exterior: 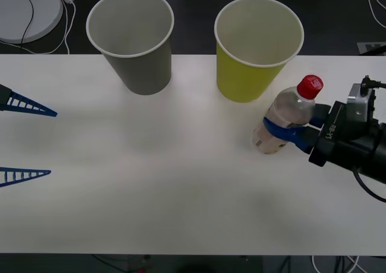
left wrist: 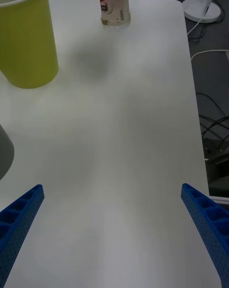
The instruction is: Put the can into the green bin and the plastic bottle into the gray bin
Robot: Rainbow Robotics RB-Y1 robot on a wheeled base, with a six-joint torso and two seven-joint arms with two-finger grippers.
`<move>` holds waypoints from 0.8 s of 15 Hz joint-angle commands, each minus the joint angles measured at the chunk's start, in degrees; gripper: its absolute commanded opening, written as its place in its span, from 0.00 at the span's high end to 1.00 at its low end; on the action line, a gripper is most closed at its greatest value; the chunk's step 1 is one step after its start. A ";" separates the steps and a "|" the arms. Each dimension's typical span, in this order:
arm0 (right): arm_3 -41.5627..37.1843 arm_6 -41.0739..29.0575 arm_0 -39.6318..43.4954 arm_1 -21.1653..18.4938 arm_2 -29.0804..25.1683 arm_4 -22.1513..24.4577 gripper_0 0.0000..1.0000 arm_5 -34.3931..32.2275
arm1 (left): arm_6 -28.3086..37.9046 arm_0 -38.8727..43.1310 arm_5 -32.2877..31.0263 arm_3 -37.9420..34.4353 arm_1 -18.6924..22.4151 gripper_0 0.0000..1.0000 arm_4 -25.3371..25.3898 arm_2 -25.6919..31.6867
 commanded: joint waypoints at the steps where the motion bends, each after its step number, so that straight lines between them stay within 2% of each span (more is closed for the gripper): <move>1: -3.37 -6.10 0.93 -1.95 -3.71 3.21 1.00 -0.02 | 0.00 0.00 0.00 0.00 0.00 0.00 0.00 0.00; 5: -8.91 -15.51 1.90 -3.62 -7.49 11.21 1.00 -0.02 | 0.00 0.00 0.00 0.00 0.00 0.00 0.00 0.00; 7: -12.60 -22.89 1.55 -4.77 -9.43 17.18 1.00 -0.02 | 0.00 0.00 0.00 0.00 0.00 0.00 0.00 0.00; 12: -17.96 -39.94 -2.06 -7.40 -10.22 27.82 1.00 -0.37 | 0.00 0.00 0.00 0.00 0.00 0.00 0.00 0.00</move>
